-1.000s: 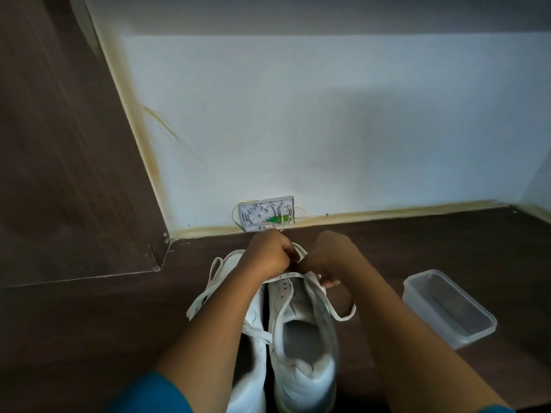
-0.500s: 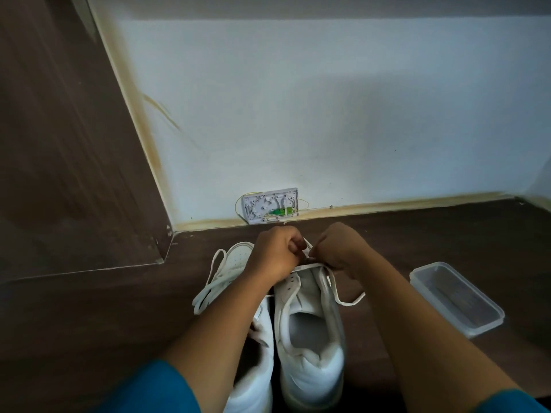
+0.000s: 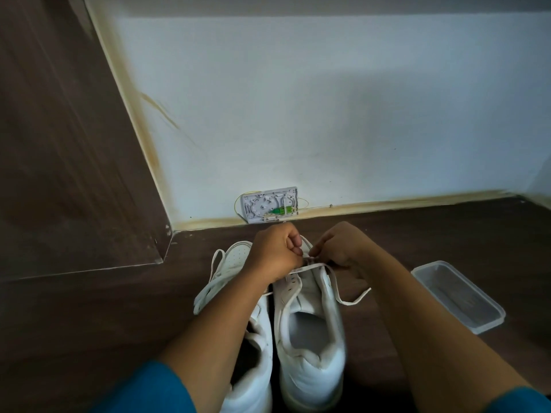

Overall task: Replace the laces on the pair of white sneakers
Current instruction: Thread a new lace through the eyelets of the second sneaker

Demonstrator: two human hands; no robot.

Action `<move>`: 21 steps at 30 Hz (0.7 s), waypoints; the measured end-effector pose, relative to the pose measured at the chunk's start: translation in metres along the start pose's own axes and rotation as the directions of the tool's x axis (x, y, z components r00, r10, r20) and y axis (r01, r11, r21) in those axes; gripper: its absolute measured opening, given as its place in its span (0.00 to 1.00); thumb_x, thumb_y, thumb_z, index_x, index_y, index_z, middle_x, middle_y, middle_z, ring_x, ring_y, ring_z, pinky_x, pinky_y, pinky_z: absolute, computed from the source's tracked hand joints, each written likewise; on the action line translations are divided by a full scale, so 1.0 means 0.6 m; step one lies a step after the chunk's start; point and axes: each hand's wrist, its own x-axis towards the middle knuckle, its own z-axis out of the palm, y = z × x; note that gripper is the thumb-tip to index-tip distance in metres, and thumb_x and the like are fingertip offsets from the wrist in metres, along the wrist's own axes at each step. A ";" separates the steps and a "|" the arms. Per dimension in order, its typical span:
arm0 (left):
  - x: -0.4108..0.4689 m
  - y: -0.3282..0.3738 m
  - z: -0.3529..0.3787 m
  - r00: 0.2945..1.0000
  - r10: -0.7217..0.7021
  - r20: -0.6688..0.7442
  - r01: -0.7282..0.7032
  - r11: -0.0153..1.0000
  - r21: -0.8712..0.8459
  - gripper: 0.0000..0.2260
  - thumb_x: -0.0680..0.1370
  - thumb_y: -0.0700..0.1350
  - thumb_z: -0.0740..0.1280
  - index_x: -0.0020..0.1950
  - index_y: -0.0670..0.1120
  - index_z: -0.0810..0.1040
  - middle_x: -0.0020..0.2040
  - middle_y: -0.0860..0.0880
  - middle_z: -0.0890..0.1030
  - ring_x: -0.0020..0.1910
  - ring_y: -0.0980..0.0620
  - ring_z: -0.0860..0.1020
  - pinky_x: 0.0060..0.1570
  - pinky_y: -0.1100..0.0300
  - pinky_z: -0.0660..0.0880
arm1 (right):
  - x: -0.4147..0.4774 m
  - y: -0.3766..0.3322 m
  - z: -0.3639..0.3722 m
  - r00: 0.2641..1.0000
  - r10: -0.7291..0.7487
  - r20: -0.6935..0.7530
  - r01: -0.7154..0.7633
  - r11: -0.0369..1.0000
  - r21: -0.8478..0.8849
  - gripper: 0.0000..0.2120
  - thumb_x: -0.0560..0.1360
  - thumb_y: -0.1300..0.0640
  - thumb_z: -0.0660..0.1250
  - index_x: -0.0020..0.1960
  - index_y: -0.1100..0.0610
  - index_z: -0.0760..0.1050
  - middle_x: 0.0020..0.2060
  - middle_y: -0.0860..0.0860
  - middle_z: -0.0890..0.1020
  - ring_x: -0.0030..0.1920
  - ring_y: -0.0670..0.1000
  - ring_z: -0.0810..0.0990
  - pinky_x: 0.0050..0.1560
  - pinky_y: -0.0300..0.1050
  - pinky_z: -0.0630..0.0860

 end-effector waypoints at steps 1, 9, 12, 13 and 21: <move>0.000 0.000 -0.001 1.000 -0.003 0.015 0.003 1.000 -0.005 0.15 0.66 0.31 0.71 0.35 0.52 0.73 0.34 0.51 0.80 0.34 0.56 0.78 0.37 0.60 0.77 | -0.001 0.000 -0.001 1.000 -0.006 0.001 0.006 1.000 0.000 0.06 0.68 0.67 0.71 0.44 0.64 0.84 0.41 0.63 0.84 0.37 0.55 0.79 0.49 0.53 0.79; -0.007 0.005 0.010 0.988 0.153 -0.006 -0.152 0.986 0.072 0.18 0.67 0.28 0.69 0.36 0.52 0.72 0.32 0.54 0.77 0.31 0.58 0.76 0.35 0.62 0.74 | -0.009 0.004 -0.002 0.999 -0.024 -0.027 0.024 1.000 0.005 0.12 0.69 0.68 0.69 0.31 0.55 0.78 0.28 0.54 0.78 0.26 0.49 0.74 0.29 0.36 0.69; -0.006 0.001 0.012 0.989 0.145 -0.036 -0.142 0.987 0.073 0.20 0.68 0.29 0.69 0.34 0.54 0.70 0.32 0.54 0.77 0.31 0.58 0.77 0.34 0.63 0.74 | -0.014 -0.001 -0.002 0.999 -0.028 -0.036 0.026 0.998 -0.056 0.04 0.68 0.65 0.68 0.37 0.64 0.82 0.27 0.55 0.79 0.25 0.48 0.72 0.29 0.37 0.69; -0.006 0.000 0.013 0.989 0.140 -0.048 -0.136 0.988 0.078 0.19 0.68 0.29 0.69 0.34 0.53 0.71 0.33 0.54 0.77 0.32 0.57 0.77 0.33 0.64 0.73 | -0.015 -0.004 -0.003 0.999 -0.025 -0.025 0.023 0.996 -0.090 0.05 0.67 0.64 0.69 0.37 0.66 0.81 0.26 0.55 0.78 0.24 0.48 0.72 0.28 0.36 0.68; -0.012 0.006 0.006 0.988 0.155 -0.007 -0.147 0.952 0.268 0.08 0.67 0.33 0.69 0.34 0.45 0.75 0.34 0.48 0.78 0.36 0.51 0.75 0.32 0.61 0.65 | -0.032 -0.034 0.018 0.998 -0.046 -0.034 0.027 0.907 -0.421 0.15 0.72 0.56 0.66 0.32 0.57 0.65 0.30 0.52 0.72 0.38 0.54 0.75 0.37 0.42 0.70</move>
